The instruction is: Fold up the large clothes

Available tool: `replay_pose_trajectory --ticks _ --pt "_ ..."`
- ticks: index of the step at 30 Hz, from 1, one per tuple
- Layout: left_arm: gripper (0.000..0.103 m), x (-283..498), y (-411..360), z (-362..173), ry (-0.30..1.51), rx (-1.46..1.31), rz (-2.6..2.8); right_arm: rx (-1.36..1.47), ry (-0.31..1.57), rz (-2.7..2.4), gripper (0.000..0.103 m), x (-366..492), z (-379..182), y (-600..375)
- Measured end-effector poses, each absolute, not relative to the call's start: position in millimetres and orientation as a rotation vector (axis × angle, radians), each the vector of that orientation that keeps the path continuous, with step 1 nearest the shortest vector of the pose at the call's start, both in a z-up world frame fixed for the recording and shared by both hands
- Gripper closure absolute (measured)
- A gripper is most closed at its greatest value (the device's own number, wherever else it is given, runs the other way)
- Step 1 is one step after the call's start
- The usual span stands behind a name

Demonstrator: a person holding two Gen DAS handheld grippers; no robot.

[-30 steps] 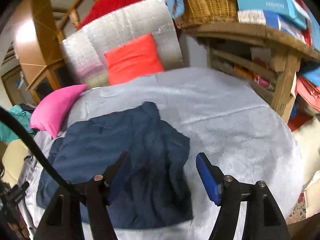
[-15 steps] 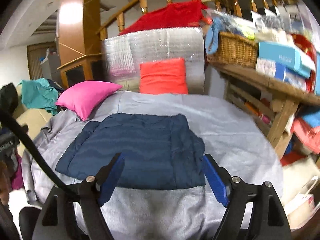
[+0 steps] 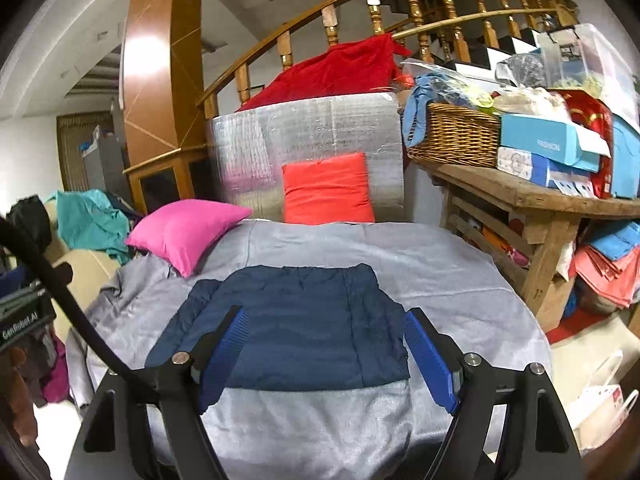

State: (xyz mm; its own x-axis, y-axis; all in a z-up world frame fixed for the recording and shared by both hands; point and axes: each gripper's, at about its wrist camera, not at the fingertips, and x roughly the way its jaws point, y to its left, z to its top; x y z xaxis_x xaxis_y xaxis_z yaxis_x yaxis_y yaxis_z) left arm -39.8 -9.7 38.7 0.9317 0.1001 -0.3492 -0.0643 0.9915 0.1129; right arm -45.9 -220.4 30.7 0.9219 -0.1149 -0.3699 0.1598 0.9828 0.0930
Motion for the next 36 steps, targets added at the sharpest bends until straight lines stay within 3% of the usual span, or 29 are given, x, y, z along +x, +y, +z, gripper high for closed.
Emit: replay_pose_trajectory --ticks 36 --pt "0.002 -72 4 68 0.308 0.071 0.119 0.102 0.367 -0.086 0.021 -61 63 -190"
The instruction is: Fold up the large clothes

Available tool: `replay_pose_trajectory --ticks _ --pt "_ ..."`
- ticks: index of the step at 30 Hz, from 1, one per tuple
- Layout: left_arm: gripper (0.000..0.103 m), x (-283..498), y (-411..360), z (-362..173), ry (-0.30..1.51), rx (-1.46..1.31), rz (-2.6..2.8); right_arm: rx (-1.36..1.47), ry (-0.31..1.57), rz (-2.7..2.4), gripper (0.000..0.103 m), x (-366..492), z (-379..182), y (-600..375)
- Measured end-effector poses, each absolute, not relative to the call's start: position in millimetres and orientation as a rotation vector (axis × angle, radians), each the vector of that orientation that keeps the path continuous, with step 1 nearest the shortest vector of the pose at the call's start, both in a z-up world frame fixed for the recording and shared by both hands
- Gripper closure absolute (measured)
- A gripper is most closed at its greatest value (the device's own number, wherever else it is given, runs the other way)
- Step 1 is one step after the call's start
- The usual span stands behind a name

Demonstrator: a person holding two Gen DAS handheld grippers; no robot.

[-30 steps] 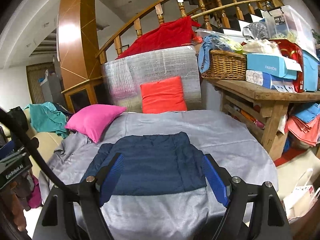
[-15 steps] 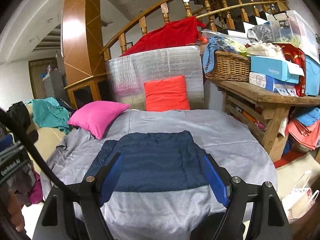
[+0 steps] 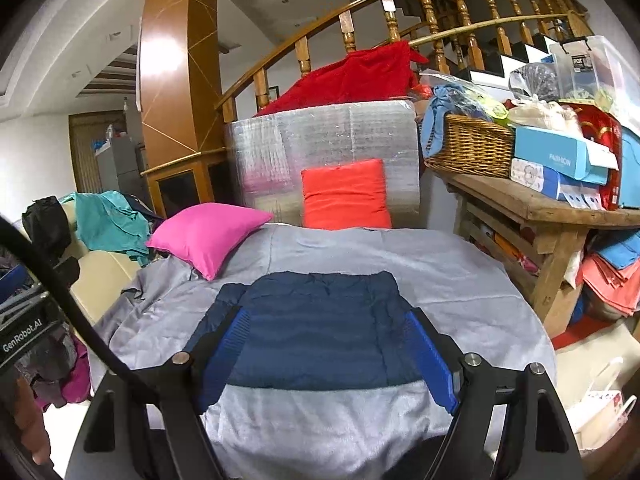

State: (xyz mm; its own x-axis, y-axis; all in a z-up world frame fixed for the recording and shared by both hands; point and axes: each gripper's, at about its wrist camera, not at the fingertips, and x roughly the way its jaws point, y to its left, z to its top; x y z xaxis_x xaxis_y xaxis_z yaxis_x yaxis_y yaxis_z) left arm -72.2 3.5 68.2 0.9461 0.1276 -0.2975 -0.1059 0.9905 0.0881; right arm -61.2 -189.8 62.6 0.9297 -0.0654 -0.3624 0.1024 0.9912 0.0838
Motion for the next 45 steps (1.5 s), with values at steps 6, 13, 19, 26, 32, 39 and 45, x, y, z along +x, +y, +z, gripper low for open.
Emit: replay_pose_trajectory --ticks 6,13,19,26,32,39,45 --pt "0.002 -69 -1 71 0.319 0.073 0.130 0.127 0.365 -0.063 0.020 -58 61 -196" --pt "0.002 -62 -9 70 0.331 0.071 0.111 0.140 0.379 -0.071 0.020 -51 55 -205" --pt "0.002 -56 -17 61 0.361 0.076 0.084 0.149 0.405 -0.092 0.021 -49 47 -211" --pt "0.002 -72 -16 63 0.351 0.082 0.084 0.130 0.405 -0.080 0.020 -59 46 -207" --pt "0.002 -81 -13 70 0.326 0.076 0.086 0.127 0.375 -0.087 0.020 -68 56 -208" --pt "0.002 -77 -9 69 0.332 0.068 0.089 0.123 0.383 -0.085 0.020 -64 56 -201" --pt "0.002 -70 -4 66 0.347 0.060 0.091 0.099 0.394 -0.077 0.020 -59 55 -194"
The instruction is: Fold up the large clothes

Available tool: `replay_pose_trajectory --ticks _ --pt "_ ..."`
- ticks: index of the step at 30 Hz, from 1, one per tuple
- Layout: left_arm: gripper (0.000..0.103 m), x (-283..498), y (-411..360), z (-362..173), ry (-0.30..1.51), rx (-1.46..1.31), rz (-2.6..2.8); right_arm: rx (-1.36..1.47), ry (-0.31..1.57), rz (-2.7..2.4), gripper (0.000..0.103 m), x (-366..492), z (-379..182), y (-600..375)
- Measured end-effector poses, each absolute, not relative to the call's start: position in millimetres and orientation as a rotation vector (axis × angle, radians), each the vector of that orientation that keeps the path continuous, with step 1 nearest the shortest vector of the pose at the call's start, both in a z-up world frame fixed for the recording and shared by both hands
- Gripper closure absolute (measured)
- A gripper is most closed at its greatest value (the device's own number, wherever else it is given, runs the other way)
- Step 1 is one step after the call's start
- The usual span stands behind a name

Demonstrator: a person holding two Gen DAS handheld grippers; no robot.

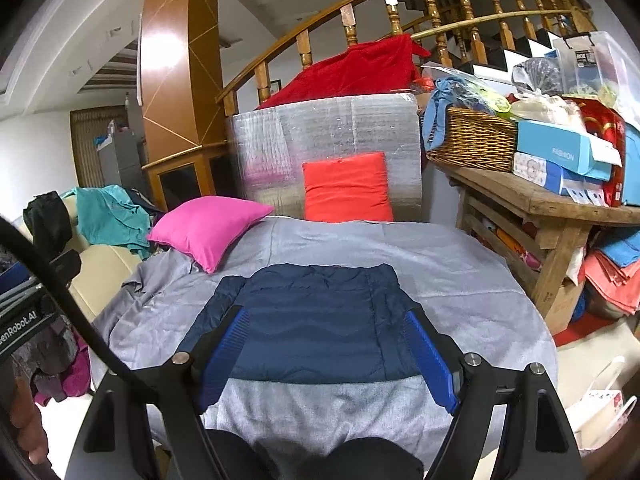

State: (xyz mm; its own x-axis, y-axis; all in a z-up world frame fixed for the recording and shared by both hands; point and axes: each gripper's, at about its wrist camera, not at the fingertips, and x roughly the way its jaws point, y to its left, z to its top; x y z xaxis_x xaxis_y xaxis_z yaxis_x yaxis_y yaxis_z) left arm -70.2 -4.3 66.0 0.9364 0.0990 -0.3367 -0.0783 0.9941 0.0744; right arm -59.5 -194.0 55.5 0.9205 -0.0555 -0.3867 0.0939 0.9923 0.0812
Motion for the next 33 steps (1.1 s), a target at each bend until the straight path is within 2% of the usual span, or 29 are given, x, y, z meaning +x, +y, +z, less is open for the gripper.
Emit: replay_pose_trajectory --ticks 10,33 --pt "0.002 -55 1 56 0.373 0.055 0.102 0.100 0.413 -0.080 0.020 -46 50 -192" --pt "0.002 21 20 32 0.453 0.031 0.145 0.088 0.487 -0.080 0.021 42 40 -188"
